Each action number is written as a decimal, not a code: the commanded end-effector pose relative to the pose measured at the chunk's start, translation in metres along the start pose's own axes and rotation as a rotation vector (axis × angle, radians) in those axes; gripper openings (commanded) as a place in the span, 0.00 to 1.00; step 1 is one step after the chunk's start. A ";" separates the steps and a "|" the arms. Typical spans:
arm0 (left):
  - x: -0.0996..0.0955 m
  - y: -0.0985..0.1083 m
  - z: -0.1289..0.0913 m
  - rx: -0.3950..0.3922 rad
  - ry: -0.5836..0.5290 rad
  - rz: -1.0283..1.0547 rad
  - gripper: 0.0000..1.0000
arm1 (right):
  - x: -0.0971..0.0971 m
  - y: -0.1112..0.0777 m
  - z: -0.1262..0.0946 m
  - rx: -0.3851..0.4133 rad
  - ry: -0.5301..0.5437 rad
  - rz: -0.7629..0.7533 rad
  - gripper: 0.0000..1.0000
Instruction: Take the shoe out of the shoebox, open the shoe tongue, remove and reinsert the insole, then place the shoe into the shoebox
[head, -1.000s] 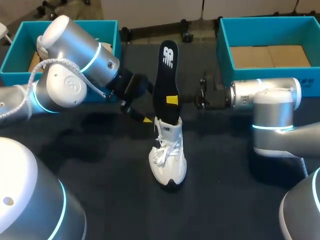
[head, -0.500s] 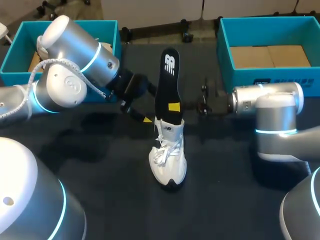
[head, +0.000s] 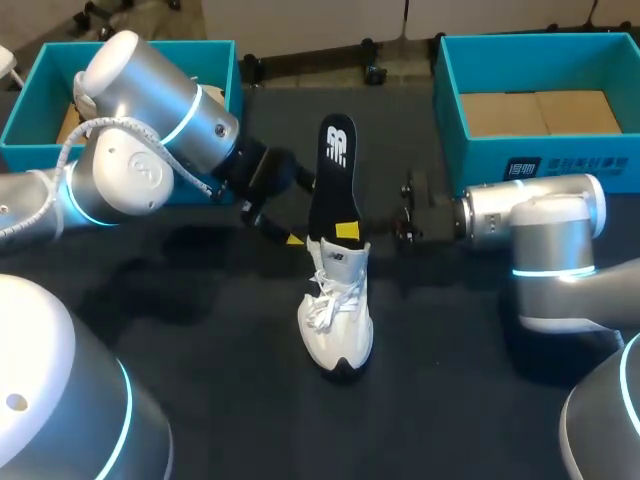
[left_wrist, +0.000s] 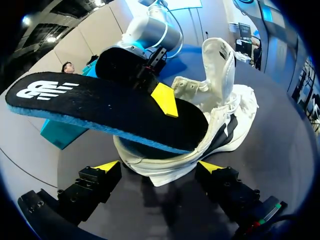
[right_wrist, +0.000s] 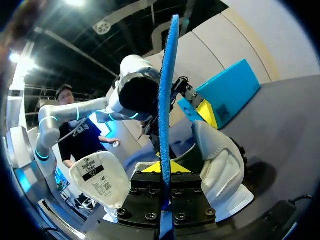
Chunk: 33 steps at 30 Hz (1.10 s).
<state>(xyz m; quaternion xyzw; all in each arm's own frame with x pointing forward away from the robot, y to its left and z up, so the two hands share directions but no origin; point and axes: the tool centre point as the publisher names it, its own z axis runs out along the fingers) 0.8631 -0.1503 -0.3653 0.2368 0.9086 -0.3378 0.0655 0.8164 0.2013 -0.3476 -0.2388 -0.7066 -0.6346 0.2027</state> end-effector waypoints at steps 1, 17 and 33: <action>0.001 -0.001 0.000 -0.003 -0.001 0.000 1.00 | 0.003 -0.008 0.002 0.005 -0.006 0.007 0.00; 0.001 -0.001 0.000 -0.003 -0.001 0.000 1.00 | -0.002 0.007 0.001 -0.005 -0.039 -0.047 0.35; 0.001 -0.001 0.000 -0.003 -0.001 0.000 1.00 | -0.009 0.036 -0.001 -0.007 -0.064 -0.094 0.37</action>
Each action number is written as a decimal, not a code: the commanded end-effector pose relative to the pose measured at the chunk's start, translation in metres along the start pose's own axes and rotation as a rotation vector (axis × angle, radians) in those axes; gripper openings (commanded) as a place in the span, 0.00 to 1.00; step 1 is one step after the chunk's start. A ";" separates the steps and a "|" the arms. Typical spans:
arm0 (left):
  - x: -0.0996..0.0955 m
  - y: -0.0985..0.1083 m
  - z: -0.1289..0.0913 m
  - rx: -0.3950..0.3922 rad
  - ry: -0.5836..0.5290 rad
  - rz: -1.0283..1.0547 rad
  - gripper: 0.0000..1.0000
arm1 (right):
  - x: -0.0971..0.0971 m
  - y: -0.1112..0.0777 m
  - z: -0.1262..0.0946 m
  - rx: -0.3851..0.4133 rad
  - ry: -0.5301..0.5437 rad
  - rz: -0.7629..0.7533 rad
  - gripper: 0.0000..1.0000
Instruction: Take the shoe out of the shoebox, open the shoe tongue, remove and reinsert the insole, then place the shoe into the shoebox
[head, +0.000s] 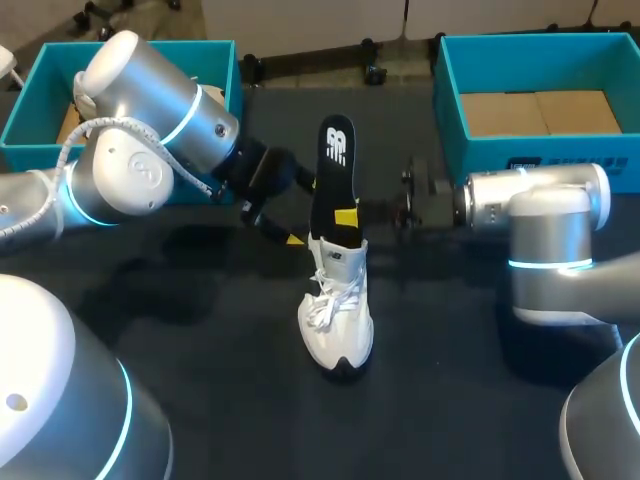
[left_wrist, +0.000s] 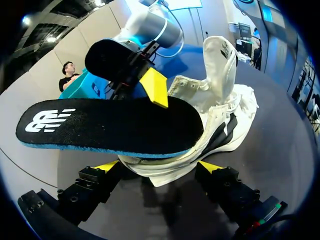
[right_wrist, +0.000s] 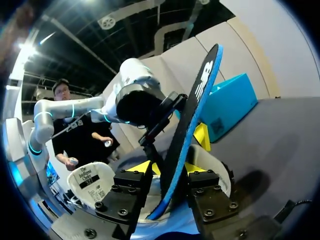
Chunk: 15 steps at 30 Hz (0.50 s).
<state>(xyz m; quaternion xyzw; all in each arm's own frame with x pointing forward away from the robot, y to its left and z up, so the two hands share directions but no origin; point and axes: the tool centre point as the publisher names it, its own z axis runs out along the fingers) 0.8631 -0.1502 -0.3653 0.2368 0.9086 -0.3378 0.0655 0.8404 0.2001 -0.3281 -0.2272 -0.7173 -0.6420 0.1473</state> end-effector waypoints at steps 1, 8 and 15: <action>0.001 -0.001 0.000 -0.003 -0.001 0.000 1.00 | -0.002 0.007 0.003 0.013 0.003 0.000 0.37; 0.001 -0.001 0.000 -0.003 -0.001 0.000 1.00 | -0.006 0.010 0.007 0.045 0.029 0.019 0.18; 0.001 -0.001 0.000 -0.003 -0.001 0.000 1.00 | -0.002 -0.001 0.002 0.077 0.032 0.040 0.00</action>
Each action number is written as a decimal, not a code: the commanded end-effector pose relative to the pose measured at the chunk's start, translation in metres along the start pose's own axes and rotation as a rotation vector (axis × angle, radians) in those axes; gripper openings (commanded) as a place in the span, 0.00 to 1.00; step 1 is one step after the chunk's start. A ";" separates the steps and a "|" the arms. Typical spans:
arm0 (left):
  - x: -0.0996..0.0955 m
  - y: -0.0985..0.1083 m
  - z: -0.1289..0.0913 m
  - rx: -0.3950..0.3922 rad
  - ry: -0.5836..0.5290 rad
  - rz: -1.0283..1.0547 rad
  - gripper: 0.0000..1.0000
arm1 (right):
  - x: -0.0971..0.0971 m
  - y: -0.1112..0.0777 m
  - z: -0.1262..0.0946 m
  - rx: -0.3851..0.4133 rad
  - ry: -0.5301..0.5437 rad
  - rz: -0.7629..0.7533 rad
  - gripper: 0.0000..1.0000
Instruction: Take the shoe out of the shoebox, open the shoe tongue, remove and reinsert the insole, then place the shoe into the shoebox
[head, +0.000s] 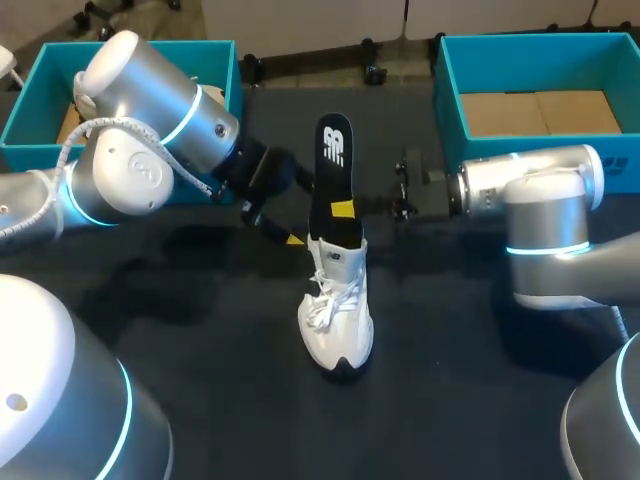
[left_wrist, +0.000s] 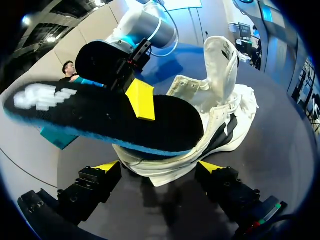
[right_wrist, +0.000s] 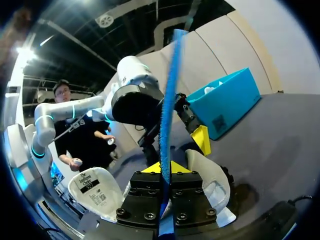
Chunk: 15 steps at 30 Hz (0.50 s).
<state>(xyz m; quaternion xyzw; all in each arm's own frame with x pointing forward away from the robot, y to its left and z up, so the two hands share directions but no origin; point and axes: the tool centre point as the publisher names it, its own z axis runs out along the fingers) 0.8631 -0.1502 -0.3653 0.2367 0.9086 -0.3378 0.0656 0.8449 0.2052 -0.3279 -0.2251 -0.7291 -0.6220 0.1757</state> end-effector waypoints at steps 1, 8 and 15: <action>0.001 -0.001 0.000 -0.003 -0.001 0.000 1.00 | 0.002 -0.007 -0.003 0.023 0.002 0.010 0.00; 0.001 -0.001 0.000 -0.003 -0.001 0.000 1.00 | 0.011 -0.022 0.000 0.041 0.015 0.043 0.00; 0.001 -0.001 0.000 -0.003 -0.001 0.000 1.00 | 0.021 -0.036 0.003 0.060 0.028 0.080 0.00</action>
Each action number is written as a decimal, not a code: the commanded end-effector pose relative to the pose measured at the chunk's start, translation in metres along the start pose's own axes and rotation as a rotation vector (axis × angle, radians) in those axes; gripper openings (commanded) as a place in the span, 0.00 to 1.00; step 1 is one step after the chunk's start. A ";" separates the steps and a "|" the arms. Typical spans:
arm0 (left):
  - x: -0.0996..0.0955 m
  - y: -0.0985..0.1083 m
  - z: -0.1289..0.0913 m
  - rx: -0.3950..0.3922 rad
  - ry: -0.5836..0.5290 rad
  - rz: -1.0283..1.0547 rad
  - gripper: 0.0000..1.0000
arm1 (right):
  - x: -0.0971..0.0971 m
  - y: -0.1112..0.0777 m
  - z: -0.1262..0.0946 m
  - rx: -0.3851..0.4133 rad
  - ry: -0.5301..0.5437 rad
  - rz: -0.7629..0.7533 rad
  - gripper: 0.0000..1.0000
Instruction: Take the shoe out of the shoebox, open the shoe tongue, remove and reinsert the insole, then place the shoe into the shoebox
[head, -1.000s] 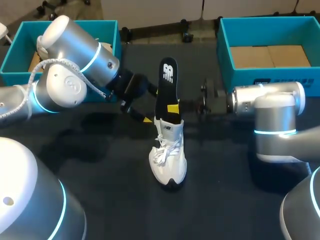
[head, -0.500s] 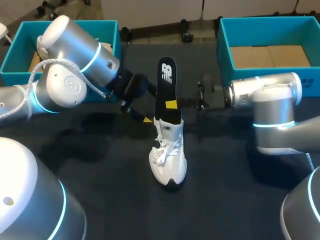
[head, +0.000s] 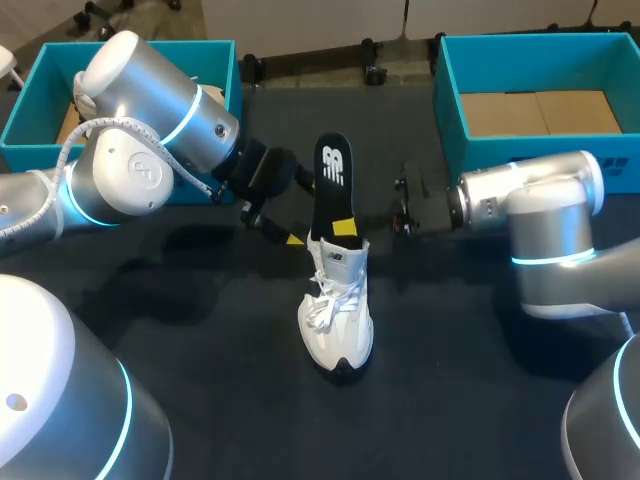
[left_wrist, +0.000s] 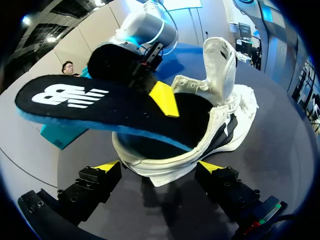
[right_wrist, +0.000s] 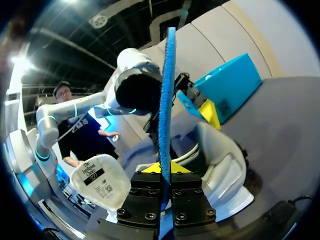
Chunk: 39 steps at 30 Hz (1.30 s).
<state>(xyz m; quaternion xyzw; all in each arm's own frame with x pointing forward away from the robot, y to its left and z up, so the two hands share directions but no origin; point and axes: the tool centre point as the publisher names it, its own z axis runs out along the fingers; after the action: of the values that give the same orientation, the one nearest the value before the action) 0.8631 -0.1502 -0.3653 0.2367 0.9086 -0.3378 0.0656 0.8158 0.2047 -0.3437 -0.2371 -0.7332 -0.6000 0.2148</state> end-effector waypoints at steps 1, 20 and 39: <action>0.001 -0.001 0.000 -0.003 -0.001 0.000 1.00 | 0.005 -0.008 0.003 0.010 -0.002 0.013 0.00; 0.001 -0.001 0.000 -0.003 -0.001 0.000 1.00 | -0.007 0.022 0.003 -0.001 -0.036 -0.056 0.38; 0.001 -0.001 0.000 -0.003 -0.001 0.000 1.00 | 0.004 -0.013 0.012 0.034 0.024 0.068 0.00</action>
<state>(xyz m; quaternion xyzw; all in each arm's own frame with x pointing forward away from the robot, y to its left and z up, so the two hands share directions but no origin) 0.8630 -0.1502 -0.3653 0.2367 0.9086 -0.3378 0.0656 0.8138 0.2141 -0.3493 -0.2473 -0.7318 -0.5839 0.2497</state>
